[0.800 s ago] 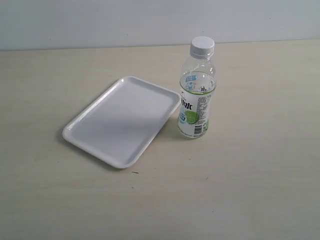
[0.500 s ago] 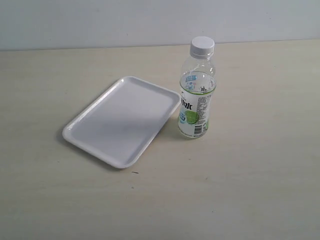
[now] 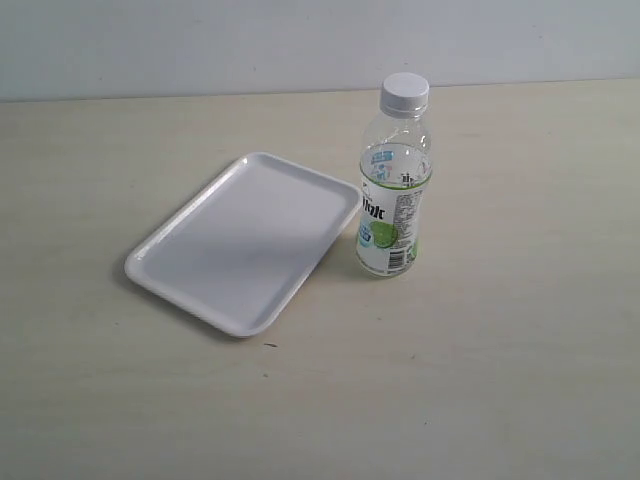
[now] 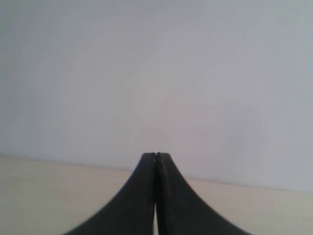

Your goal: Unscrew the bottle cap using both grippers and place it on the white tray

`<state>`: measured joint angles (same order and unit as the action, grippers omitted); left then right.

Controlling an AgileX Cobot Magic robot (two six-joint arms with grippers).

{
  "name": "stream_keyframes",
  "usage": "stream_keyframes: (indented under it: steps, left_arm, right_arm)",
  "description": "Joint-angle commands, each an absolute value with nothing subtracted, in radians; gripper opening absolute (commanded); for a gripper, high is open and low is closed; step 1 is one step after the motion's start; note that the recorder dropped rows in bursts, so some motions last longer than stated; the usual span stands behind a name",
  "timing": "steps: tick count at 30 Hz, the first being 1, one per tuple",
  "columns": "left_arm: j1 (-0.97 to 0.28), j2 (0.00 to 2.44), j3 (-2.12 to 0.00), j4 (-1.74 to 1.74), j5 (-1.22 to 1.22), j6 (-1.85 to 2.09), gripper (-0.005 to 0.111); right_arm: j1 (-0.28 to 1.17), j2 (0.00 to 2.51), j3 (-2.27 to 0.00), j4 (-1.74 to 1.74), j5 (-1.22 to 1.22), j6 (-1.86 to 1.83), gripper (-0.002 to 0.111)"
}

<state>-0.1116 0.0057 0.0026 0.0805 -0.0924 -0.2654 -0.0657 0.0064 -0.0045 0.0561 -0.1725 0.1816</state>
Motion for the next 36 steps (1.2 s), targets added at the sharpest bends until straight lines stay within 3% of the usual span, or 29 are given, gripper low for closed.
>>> stream_keyframes:
  steps: [1,7,15,21,26,36]
  left_arm:
    - [-0.109,0.000,0.000,0.075,-0.288,-0.247,0.000]
    - [-0.109,0.000,0.000,0.075,-0.309,-0.335,0.000]
    - [-0.109,0.000,0.000,0.075,-0.211,-0.351,0.000]
    - [-0.109,0.000,0.000,0.075,-0.230,-0.351,0.000]
    - [-0.109,0.000,0.000,0.075,-0.183,-0.343,0.000]
    - [-0.109,0.000,0.000,0.075,-0.177,-0.352,0.000]
  right_arm:
    - [-0.070,0.000,0.000,0.061,-0.435,0.242,0.000]
    - [-0.070,0.000,0.000,0.185,-0.728,0.240,0.000]
    - [-0.070,0.004,-0.020,0.081,-0.742,0.336,0.000]
    - [-0.070,0.300,-0.219,-0.248,-0.701,0.473,0.000]
    - [-0.070,0.640,-0.434,-0.514,-0.386,0.665,0.000]
    - [-0.070,0.994,-0.338,-0.619,-0.316,0.702,0.000]
